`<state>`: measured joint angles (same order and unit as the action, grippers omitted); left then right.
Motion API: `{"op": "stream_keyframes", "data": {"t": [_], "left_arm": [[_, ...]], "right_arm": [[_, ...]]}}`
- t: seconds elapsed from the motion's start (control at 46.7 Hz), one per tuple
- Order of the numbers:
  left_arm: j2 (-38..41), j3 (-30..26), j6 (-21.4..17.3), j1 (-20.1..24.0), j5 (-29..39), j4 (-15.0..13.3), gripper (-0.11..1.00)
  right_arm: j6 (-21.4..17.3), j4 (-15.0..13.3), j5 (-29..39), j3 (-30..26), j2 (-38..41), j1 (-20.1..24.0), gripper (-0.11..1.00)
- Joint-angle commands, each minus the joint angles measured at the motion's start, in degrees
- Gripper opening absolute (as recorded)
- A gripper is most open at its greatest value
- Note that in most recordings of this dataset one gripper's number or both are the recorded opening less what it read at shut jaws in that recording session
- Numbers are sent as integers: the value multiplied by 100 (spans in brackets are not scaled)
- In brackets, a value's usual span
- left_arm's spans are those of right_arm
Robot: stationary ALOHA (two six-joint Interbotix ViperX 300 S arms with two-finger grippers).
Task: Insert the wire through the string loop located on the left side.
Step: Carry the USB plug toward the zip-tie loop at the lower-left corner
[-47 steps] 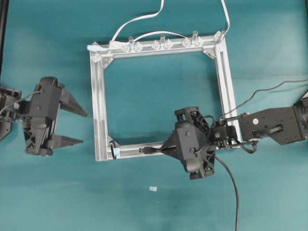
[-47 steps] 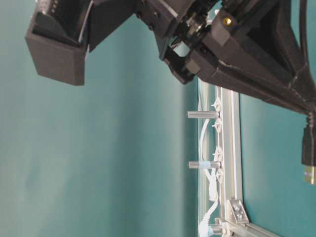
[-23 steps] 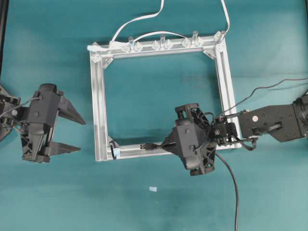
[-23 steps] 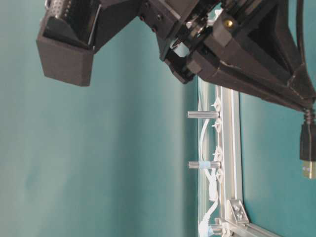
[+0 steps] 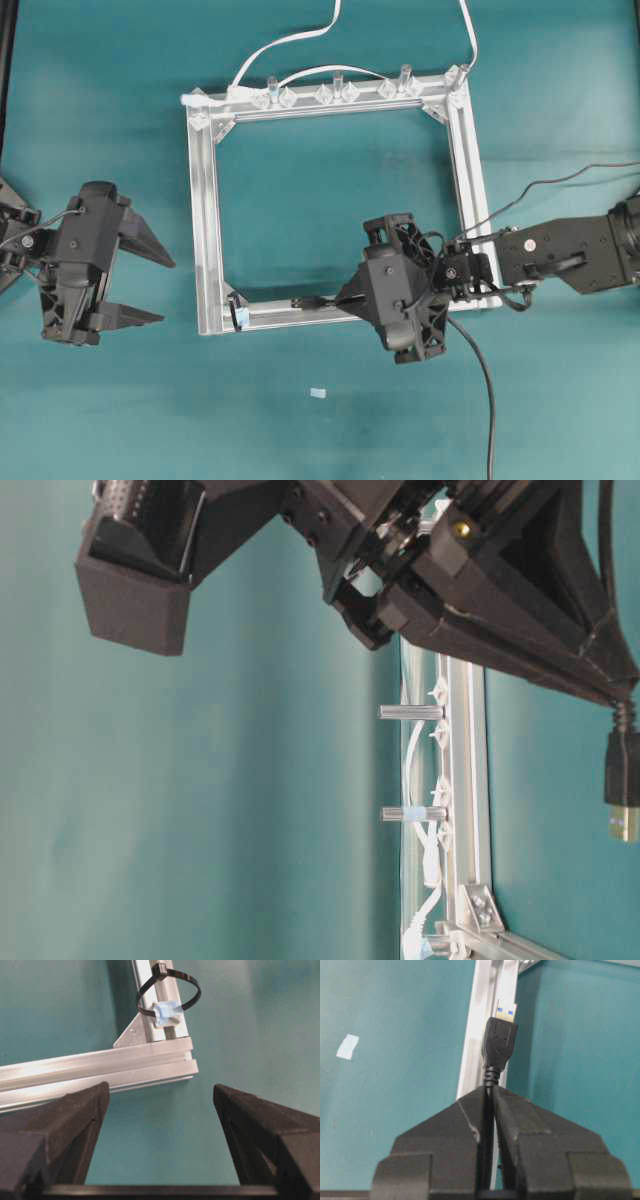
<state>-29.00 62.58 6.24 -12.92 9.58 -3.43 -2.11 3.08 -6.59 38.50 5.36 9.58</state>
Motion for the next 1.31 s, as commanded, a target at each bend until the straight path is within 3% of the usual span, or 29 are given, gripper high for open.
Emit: {"op": "stream_keyframes", "data": {"t": [0.0,0.279,0.664,1.286], "left_arm": [[-18,-62,44,-26,-26,-9,84],[35,-53,44,-26,-26,-9,84],[809,-141,44,-123,-281,-9,84],[870,-264,44,-132,-387,-9,84]], "right_arm": [[9,-18,-44,-53,-167,-18,7],[9,-18,-53,-62,-167,-18,7],[9,-35,-62,-62,-158,-18,7],[9,-35,-114,-141,-114,-18,7]]}}
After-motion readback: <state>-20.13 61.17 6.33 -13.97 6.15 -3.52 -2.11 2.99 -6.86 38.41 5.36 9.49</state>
